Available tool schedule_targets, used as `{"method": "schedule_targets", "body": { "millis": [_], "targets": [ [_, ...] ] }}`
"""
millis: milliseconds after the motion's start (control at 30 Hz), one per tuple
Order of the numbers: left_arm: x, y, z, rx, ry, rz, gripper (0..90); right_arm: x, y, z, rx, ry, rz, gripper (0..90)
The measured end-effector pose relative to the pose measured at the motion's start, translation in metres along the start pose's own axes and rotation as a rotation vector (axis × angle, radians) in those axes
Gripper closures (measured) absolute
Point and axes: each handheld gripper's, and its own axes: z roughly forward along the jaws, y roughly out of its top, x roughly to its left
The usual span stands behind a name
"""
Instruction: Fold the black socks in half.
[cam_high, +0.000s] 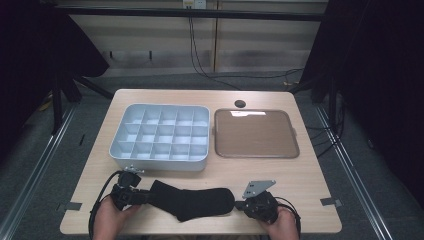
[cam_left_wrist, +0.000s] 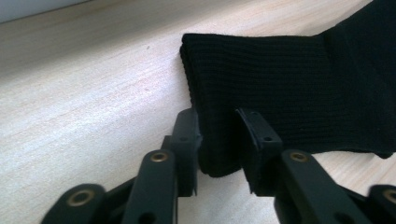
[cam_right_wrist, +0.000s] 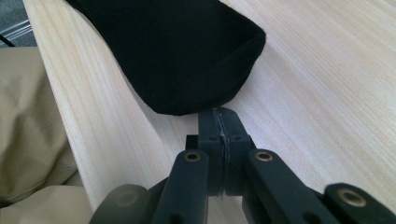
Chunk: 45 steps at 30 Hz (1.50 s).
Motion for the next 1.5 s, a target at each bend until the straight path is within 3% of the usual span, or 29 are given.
{"method": "schedule_targets", "body": {
  "millis": [267,300,333,400,533,633,1033,1333,1500],
  "targets": [
    [0.000,0.002,0.000,0.015,-0.002,-0.012,73.6,0.001,0.000,0.000,0.003,-0.004,0.005,88.6],
    [0.001,0.001,0.000,0.012,-0.020,-0.031,73.6,0.000,0.000,0.000,0.003,-0.003,0.005,88.5],
    [0.006,0.000,0.000,0.022,-0.054,-0.099,74.5,0.000,0.000,0.000,0.002,-0.003,0.005,88.5],
    [0.007,0.000,0.000,0.017,-0.064,-0.105,74.7,0.000,0.000,0.000,0.001,-0.003,0.007,88.5],
    [0.006,0.001,-0.003,0.010,-0.056,-0.098,76.2,0.000,0.000,0.000,0.001,0.000,0.011,88.4],
    [0.003,0.003,-0.009,-0.003,-0.048,-0.069,77.5,0.001,0.000,0.000,-0.004,0.011,0.013,87.4],
    [0.003,0.008,-0.027,-0.058,-0.057,-0.068,79.1,0.007,0.006,-0.006,-0.032,0.040,0.014,87.7],
    [-0.007,0.015,-0.039,-0.055,-0.057,-0.037,79.3,0.009,0.009,0.005,0.002,0.050,-0.001,88.0],
    [-0.019,0.020,-0.043,-0.055,-0.077,-0.008,79.7,0.009,0.010,0.009,0.007,0.056,0.008,88.0]
  ]
}}
